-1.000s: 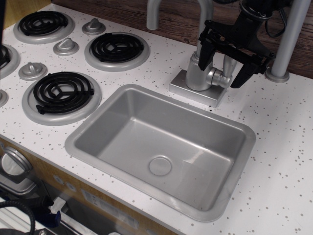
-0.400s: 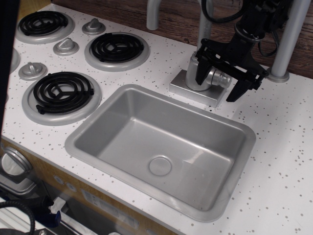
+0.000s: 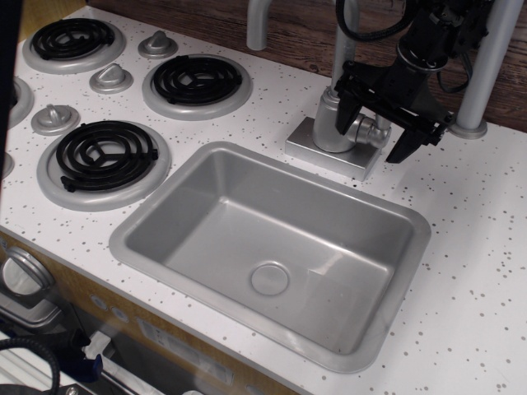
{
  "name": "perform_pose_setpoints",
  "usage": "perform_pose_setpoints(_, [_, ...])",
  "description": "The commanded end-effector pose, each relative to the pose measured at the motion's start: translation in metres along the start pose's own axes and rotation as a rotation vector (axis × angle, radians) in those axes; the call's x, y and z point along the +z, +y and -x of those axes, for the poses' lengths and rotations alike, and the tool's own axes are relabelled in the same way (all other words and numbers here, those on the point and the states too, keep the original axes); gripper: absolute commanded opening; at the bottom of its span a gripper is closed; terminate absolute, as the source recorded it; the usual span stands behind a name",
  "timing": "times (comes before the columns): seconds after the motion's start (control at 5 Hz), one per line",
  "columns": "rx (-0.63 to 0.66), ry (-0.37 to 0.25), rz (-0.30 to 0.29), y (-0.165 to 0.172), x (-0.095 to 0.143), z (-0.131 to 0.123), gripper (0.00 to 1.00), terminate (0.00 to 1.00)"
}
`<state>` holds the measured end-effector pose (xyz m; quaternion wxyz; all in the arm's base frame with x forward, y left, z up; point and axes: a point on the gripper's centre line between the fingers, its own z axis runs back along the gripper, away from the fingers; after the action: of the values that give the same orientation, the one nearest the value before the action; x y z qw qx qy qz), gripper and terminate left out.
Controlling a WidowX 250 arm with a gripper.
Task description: Lever vertical to front
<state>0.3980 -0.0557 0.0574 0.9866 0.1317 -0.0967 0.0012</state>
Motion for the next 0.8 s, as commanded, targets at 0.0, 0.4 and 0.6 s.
perform_pose_setpoints(0.0, [0.008,-0.120,-0.017,0.0120,0.0331,-0.0274,1.00,0.00])
perform_pose_setpoints(0.4, [0.001,-0.143,-0.033,0.0138,0.0373,-0.0369,1.00,0.00])
perform_pose_setpoints(0.6, [0.013,-0.139,-0.010,0.0107,0.0315,-0.0359,0.00,0.00])
